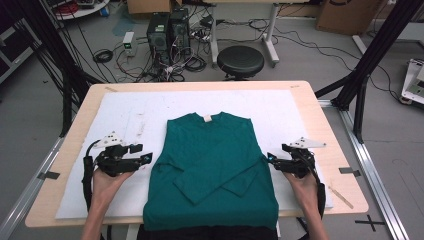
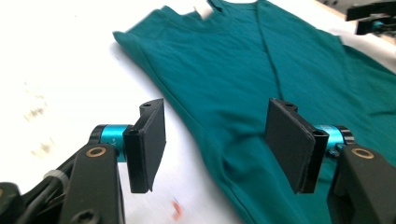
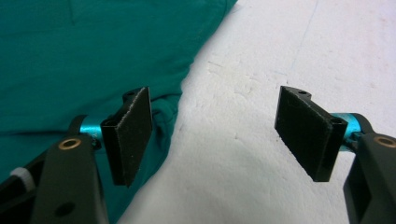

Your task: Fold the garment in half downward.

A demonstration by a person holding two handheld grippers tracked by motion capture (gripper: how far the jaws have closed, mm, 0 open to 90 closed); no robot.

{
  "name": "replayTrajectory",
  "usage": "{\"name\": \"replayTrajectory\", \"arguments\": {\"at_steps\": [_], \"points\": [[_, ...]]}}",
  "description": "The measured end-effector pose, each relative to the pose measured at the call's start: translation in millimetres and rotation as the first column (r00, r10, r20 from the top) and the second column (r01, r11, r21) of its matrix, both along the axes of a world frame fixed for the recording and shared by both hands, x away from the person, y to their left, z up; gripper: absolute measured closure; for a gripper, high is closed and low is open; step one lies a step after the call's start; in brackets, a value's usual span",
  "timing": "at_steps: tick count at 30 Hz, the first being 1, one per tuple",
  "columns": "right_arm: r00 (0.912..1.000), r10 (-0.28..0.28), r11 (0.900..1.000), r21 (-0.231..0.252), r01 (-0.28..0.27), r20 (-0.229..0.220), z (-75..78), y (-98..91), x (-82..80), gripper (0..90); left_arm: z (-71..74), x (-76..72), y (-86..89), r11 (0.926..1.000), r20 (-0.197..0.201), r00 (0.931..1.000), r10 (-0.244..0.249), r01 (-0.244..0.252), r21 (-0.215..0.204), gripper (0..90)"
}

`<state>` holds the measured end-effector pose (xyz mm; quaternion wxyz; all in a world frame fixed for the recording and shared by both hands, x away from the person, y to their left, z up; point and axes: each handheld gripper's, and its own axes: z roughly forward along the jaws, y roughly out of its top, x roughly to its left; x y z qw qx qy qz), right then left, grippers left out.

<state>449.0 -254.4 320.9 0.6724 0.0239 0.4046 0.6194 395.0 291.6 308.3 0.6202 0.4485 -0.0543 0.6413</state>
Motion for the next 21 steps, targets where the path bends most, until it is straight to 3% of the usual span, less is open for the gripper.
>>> {"name": "replayTrajectory", "arguments": {"at_steps": [4,7,21], "points": [[1.0,-0.006,0.9997,0.024,0.006,-0.004,1.9,1.5,4.8,28.4,15.6,-2.0,-10.8,0.9988,0.009,0.999,0.045,-0.045,-0.022,38.4],[0.9998,-0.002,0.9996,0.029,0.001,0.02,-0.4,1.2,4.8,28.5,28.6,-2.3,-18.5,0.9965,0.004,0.9971,0.076,-0.076,-0.035,38.7],[0.9998,-0.004,0.9994,0.034,0.003,0.019,-0.8,0.5,6.3,28.5,76.5,-6.9,-38.4,0.9931,-0.011,0.9958,0.091,-0.092,-0.074,44.9]]}}
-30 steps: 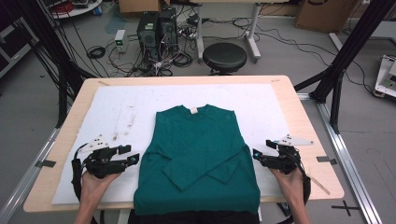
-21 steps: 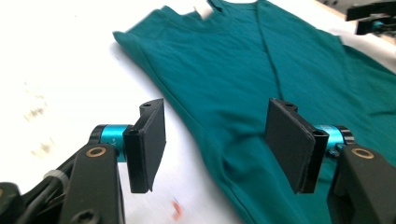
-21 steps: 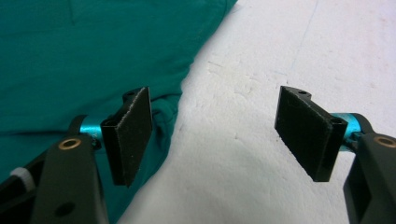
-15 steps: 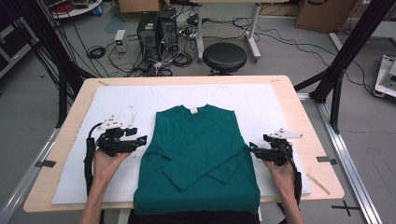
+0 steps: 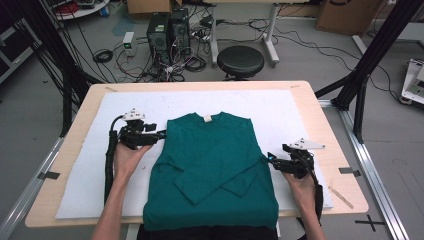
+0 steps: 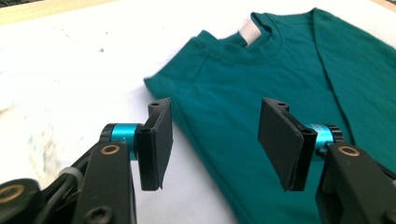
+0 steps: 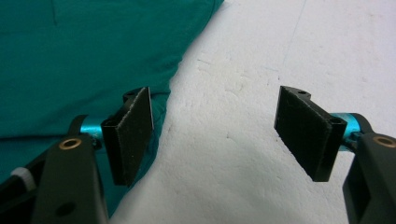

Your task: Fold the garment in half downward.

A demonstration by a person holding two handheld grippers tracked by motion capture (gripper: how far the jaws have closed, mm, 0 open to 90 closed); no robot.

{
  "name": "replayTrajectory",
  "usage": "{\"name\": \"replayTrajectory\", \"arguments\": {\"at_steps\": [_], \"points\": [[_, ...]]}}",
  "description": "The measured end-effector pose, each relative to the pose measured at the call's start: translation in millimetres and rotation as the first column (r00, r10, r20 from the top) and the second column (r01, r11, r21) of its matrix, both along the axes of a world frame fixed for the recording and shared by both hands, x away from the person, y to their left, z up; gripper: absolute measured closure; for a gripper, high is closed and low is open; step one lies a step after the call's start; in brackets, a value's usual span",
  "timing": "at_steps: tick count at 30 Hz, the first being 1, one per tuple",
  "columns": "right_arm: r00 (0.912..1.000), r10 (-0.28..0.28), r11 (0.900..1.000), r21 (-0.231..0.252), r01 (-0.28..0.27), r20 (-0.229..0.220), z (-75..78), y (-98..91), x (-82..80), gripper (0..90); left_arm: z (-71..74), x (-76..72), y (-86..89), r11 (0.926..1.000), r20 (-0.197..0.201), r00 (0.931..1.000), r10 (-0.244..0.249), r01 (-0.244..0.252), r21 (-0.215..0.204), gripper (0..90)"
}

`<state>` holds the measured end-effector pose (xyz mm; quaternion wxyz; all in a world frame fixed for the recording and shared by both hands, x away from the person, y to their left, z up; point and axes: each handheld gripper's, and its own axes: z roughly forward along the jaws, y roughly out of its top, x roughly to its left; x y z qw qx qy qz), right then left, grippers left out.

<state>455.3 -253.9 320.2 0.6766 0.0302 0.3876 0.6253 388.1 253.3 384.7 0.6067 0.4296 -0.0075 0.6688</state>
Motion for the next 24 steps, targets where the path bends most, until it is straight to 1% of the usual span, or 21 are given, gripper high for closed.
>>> {"name": "replayTrajectory", "arguments": {"at_steps": [1,4,5,6,7,9,11,13,15,16,19,20,23,24], "points": [[1.0,0.0,1.0,0.0,0.0,-0.003,-0.2,0.3,-0.1,28.5,3.9,-1.0,-1.5,1.0,0.006,1.0,0.005,-0.005,-0.005,45.0],[1.0,-0.002,1.0,0.001,0.002,-0.003,0.1,0.6,0.1,28.5,18.7,-2.8,-6.2,0.9994,0.002,0.9999,0.016,-0.016,-0.03,45.6],[1.0,-0.006,1.0,0.002,0.006,-0.001,0.1,0.7,0.1,28.5,24.4,-2.0,-7.7,0.9992,-0.002,0.9999,0.016,-0.017,-0.036,46.5],[1.0,-0.009,1.0,0.002,0.009,0.0,0.1,0.8,0.1,28.5,30.3,-0.7,-9.6,0.9993,-0.015,0.9998,0.01,-0.011,-0.037,46.6],[1.0,-0.009,1.0,0.002,0.009,-0.002,0.0,1.0,0.1,28.5,36.7,2.0,-12.5,0.9992,-0.024,0.9996,0.012,-0.013,-0.037,46.5],[0.9999,-0.011,0.9999,0.003,0.011,-0.002,-0.1,1.1,0.1,28.6,43.1,9.1,-18.0,0.9979,-0.012,0.9993,0.037,-0.037,-0.053,46.5],[0.9999,-0.011,0.9999,0.006,0.011,-0.002,0.1,1.3,0.2,28.5,49.5,20.0,-22.3,0.9971,-0.025,0.9984,0.05,-0.052,-0.055,46.5],[0.9999,-0.009,0.9999,0.005,0.009,-0.004,0.2,1.4,0.2,28.5,54.6,29.5,-23.9,0.9953,-0.044,0.997,0.063,-0.066,-0.07,45.5],[0.9999,-0.012,0.9999,0.004,0.012,-0.003,0.5,1.0,0.3,28.5,58.4,36.1,-22.9,0.9956,-0.049,0.9977,0.048,-0.051,-0.079,44.5],[0.9999,-0.01,0.9999,0.006,0.01,-0.004,0.6,1.1,0.3,28.5,60.1,38.9,-22.3,0.9957,-0.046,0.9981,0.04,-0.044,-0.082,44.3],[0.9999,-0.012,0.9999,0.006,0.012,-0.008,0.6,1.5,0.3,28.6,63.9,46.2,-21.2,0.994,-0.038,0.9985,0.039,-0.042,-0.101,42.0],[0.9999,-0.013,0.9999,0.005,0.013,-0.009,0.6,1.5,0.4,28.6,65.0,48.0,-20.9,0.9938,-0.036,0.999,0.027,-0.03,-0.107,41.8],[0.9999,-0.012,0.9999,0.005,0.012,-0.011,0.7,1.4,0.4,28.6,67.5,51.8,-20.0,0.9936,-0.029,0.9996,0.001,-0.004,-0.113,41.4],[0.9999,-0.014,0.9999,0.005,0.014,-0.009,0.8,1.6,0.4,28.6,67.9,51.7,-20.2,0.9932,-0.029,0.9996,0.007,-0.01,-0.116,41.4]]}}
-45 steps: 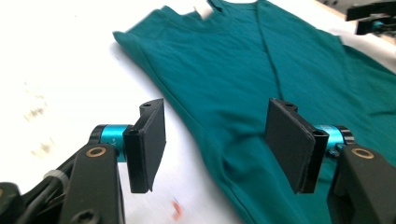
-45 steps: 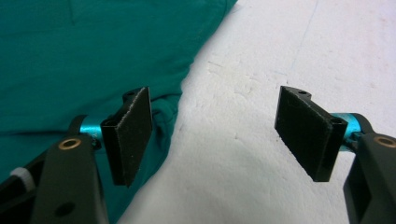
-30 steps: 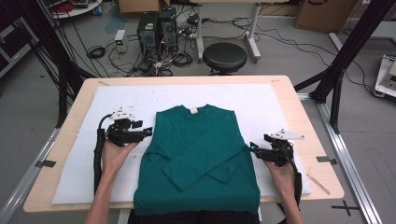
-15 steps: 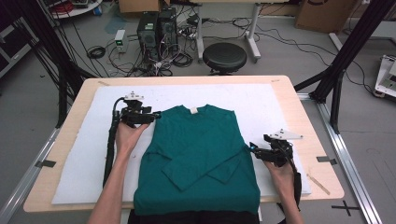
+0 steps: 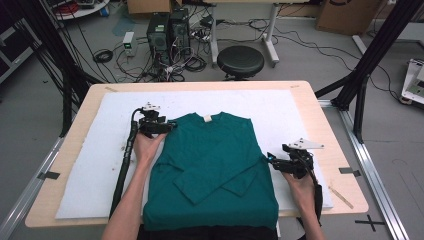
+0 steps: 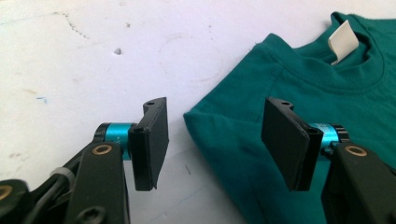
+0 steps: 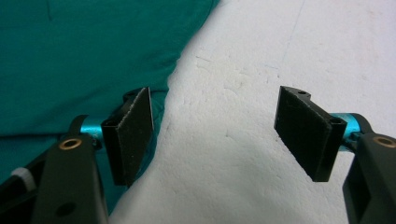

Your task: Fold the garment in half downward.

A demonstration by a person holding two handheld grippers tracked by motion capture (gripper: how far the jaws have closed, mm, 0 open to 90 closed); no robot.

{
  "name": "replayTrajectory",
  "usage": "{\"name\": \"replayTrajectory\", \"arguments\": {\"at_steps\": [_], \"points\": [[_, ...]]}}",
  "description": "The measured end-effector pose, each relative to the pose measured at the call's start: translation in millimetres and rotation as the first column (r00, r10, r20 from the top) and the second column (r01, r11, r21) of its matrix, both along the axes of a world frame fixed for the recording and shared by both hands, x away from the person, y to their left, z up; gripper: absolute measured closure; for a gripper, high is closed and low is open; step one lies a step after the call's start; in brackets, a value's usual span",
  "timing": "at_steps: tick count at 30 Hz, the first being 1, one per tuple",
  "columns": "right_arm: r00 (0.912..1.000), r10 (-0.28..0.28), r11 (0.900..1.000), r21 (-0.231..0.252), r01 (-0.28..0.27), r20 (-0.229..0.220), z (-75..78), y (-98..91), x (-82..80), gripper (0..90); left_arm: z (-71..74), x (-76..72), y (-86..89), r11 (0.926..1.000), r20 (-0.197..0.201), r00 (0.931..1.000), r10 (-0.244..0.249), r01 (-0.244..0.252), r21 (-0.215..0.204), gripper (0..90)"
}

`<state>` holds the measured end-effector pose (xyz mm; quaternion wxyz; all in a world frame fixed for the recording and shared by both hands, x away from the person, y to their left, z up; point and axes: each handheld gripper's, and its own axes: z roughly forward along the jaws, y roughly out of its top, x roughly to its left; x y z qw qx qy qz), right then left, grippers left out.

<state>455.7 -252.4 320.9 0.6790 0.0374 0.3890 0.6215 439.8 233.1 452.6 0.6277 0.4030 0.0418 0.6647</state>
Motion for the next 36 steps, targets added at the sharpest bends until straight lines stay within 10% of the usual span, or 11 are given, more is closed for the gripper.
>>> {"name": "replayTrajectory", "arguments": {"at_steps": [14,26,36], "points": [[0.9999,0.006,1.0,0.001,-0.006,-0.01,0.8,-0.6,0.1,28.7,1.5,2.3,-11.0,0.9935,-0.013,0.9934,0.114,-0.114,0.004,47.0],[1.0,-0.002,1.0,0.0,0.002,-0.005,0.8,0.0,0.3,28.7,2.8,2.3,-5.2,0.9985,-0.031,0.9983,0.049,-0.048,0.027,66.2],[0.9999,-0.002,1.0,0.002,0.002,-0.011,0.5,0.5,0.2,28.7,4.8,2.8,-0.1,0.9995,-0.055,0.9984,0.008,-0.01,-0.03,83.3]]}}
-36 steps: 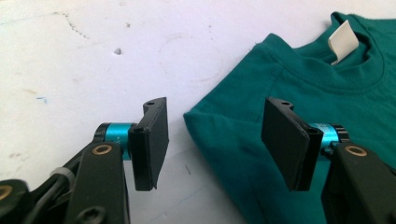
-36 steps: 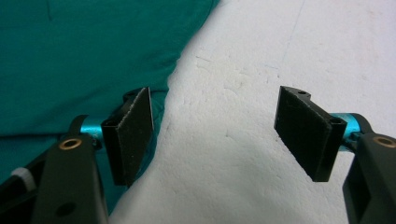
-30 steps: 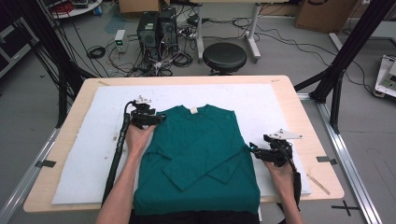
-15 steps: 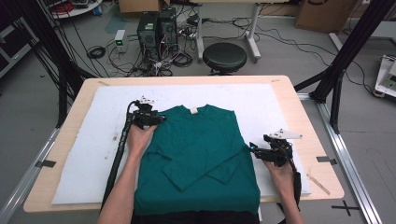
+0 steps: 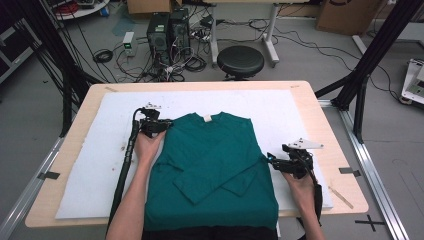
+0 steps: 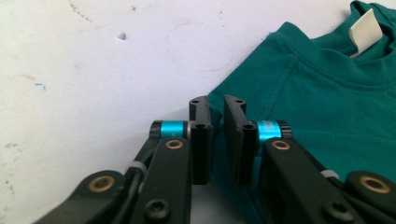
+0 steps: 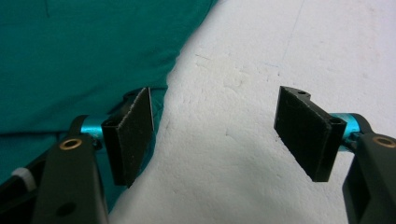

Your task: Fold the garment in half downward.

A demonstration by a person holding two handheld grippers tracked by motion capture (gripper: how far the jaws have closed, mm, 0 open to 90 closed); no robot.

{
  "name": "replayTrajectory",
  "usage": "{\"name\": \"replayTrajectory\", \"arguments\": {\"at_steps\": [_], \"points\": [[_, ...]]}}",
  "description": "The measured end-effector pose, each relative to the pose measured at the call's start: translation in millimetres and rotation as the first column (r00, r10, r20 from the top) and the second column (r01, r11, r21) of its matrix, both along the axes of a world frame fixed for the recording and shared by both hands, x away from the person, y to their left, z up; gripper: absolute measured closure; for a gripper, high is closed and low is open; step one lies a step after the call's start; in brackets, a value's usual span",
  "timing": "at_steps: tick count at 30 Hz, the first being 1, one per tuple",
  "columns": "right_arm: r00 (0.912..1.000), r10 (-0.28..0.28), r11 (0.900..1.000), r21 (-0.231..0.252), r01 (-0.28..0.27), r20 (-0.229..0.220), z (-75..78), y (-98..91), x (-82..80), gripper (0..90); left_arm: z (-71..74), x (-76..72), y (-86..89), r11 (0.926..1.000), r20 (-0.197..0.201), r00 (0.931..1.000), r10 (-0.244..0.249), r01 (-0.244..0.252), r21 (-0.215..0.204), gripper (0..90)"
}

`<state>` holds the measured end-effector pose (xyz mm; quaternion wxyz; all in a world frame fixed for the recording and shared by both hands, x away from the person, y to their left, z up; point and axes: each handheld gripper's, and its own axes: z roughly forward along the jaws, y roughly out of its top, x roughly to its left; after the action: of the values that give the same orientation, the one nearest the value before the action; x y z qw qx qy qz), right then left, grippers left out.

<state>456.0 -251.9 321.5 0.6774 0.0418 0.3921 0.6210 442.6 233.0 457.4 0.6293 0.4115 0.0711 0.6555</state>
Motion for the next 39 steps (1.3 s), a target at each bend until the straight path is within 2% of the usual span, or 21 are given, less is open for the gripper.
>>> {"name": "replayTrajectory", "arguments": {"at_steps": [8,14,19,22,28,33,37,39], "points": [[1.0,0.001,1.0,-0.001,-0.001,0.004,0.3,-0.5,0.1,28.7,0.6,0.4,1.8,0.9997,-0.009,0.9997,-0.023,0.023,0.001,84.8],[0.9992,-0.037,0.9993,-0.005,0.037,0.011,-0.2,3.2,-0.2,28.6,0.4,0.3,1.1,0.9999,-0.007,0.9999,-0.014,0.014,0.004,84.1],[0.9992,-0.034,0.9994,-0.004,0.034,-0.02,4.3,3.6,-0.3,27.5,0.1,0.2,-0.1,1.0,-0.001,1.0,-0.003,0.003,0.004,84.1],[0.9997,-0.022,0.9997,-0.01,0.022,-0.014,7.9,4.1,-3.0,27.0,-0.3,0.2,-1.0,1.0,0.004,1.0,0.006,-0.006,0.006,84.1],[0.997,0.014,0.9987,-0.048,-0.018,-0.076,33.2,6.8,-14.6,27.3,0.0,0.0,-0.2,0.9999,-0.001,1.0,0.004,-0.004,0.01,84.8],[0.9975,0.013,0.9987,-0.048,-0.017,-0.07,58.2,12.3,-23.9,30.3,-0.2,0.2,-0.9,0.9999,0.004,1.0,0.008,-0.008,0.009,84.9],[0.9932,0.024,0.9985,-0.046,-0.029,-0.114,83.0,15.4,-24.1,30.6,-0.6,0.1,-1.7,0.9999,0.005,0.9999,0.013,-0.013,0.006,84.9],[0.9929,0.026,0.9981,-0.053,-0.032,-0.116,91.8,17.7,-25.4,31.7,-0.6,0.2,-1.8,0.9999,0.006,0.9999,0.013,-0.013,0.006,84.9]]}}
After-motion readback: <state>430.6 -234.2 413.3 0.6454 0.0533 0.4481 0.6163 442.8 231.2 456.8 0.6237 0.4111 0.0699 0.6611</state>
